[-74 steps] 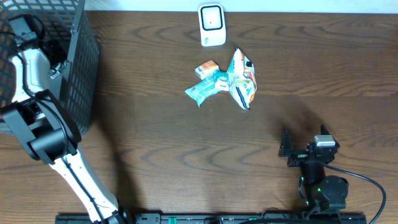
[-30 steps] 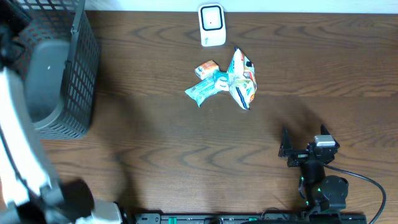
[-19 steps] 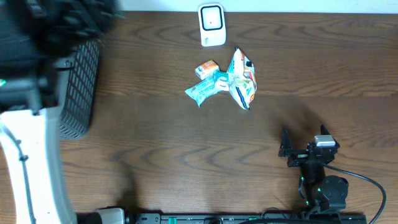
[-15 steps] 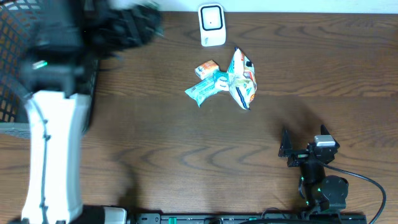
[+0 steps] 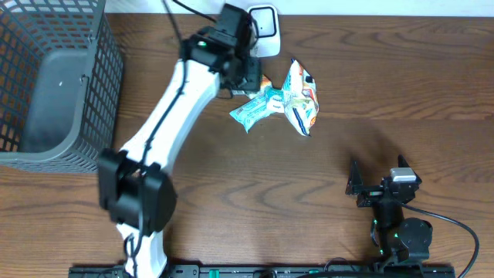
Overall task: Scan the item barcode
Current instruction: 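Carry the Zam-Buk tin to the scanner and release it on the pile, then retract the left gripper beside the basket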
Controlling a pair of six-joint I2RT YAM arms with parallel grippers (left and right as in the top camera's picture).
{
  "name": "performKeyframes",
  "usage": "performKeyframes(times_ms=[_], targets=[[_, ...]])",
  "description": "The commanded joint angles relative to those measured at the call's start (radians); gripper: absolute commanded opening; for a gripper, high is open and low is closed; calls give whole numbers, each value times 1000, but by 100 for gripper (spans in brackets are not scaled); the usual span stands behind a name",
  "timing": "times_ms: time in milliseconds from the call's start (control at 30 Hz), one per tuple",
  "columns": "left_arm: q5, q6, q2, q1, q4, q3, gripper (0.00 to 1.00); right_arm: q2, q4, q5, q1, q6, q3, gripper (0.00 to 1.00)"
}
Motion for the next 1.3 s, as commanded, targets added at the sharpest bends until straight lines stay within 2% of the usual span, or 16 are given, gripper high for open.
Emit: performKeyframes(times_ms=[0, 67, 167, 200, 233, 267, 500, 733, 800, 900, 1000, 1067, 1200, 1267], targets=[[-31, 13, 100, -5, 15, -4, 53, -5, -4, 5, 3, 10, -2, 99], [-31, 13, 141, -5, 15, -4, 54, -5, -4, 5, 3, 10, -2, 99], [-31, 13, 179, -6, 12, -4, 62, -5, -4, 5, 3, 10, -2, 99], [-31, 13, 187, -7, 11, -4, 70, -5, -4, 5, 3, 10, -2, 99], [-31, 13, 190, -7, 11, -4, 85, -5, -4, 5, 3, 10, -2, 99], [-31, 13, 190, -7, 11, -4, 88, -5, -4, 5, 3, 10, -2, 99], [-31, 8, 170, -4, 10, -2, 93, -5, -4, 5, 3, 10, -2, 99], [-27, -19, 50, -5, 3, -2, 94, -5, -4, 5, 3, 10, -2, 99], [-14, -58, 6, -10, -16, -2, 94, -5, -4, 5, 3, 10, -2, 99], [52, -62, -49, -13, -58, -2, 95, -5, -4, 5, 3, 10, -2, 99], [48, -62, -100, -10, -129, -2, 95, -5, -4, 5, 3, 10, -2, 99], [20, -62, -121, -4, -171, -2, 95, -5, -4, 5, 3, 10, -2, 99], [-162, -68, -144, 16, -262, -2, 95, -5, -4, 5, 3, 10, -2, 99], [-231, -124, -148, 44, -308, -2, 95, -5, -4, 5, 3, 10, -2, 99]])
